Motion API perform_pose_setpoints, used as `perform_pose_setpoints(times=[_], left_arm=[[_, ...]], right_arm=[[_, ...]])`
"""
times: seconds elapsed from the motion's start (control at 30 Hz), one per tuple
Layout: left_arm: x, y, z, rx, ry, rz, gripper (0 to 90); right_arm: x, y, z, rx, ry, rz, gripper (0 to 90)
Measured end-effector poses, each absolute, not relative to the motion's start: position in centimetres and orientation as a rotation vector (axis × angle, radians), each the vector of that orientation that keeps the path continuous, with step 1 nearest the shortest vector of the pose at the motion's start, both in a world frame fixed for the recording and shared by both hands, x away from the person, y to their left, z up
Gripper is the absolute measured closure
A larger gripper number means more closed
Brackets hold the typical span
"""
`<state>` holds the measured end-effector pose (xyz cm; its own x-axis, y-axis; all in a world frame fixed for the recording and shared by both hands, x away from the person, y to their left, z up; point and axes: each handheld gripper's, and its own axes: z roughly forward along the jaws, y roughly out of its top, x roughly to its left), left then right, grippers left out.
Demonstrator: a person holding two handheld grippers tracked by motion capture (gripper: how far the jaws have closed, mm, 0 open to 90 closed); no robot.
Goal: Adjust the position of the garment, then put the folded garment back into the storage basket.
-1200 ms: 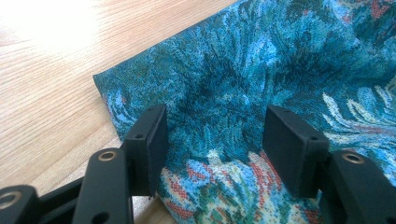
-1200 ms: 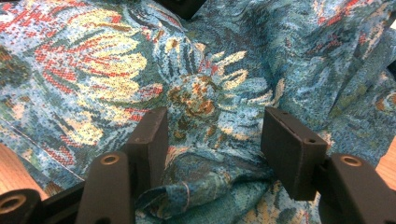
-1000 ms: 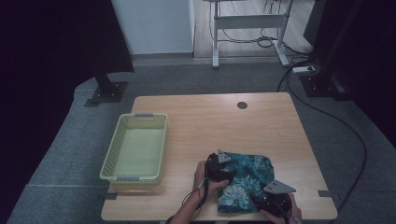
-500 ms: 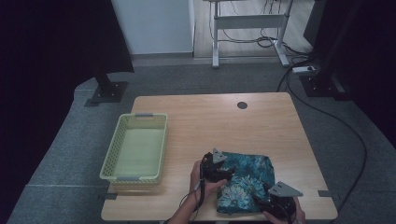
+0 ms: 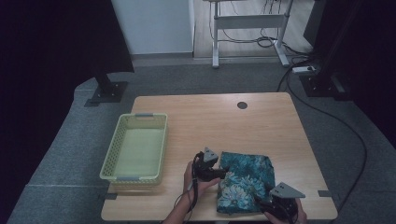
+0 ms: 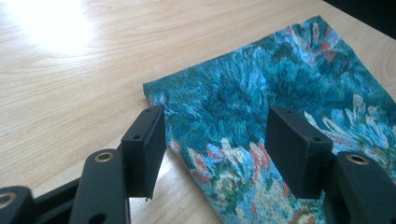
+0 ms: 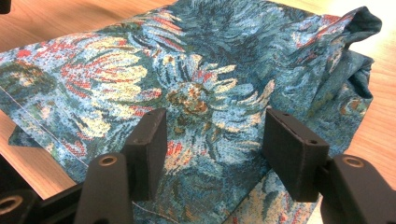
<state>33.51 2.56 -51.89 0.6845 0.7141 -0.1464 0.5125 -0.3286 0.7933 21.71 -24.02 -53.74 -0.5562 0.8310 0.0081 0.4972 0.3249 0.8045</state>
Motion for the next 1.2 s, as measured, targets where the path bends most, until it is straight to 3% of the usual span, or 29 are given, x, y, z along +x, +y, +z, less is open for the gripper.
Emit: perform_pose_setpoints(times=[1.2], left_arm=[[36.5, 0.4, -53.8, 2.041, 1.028, 0.208, 32.1]], right_arm=[[21.3, -24.6, -53.7, 1.179, 2.18, 1.109, 40.2]])
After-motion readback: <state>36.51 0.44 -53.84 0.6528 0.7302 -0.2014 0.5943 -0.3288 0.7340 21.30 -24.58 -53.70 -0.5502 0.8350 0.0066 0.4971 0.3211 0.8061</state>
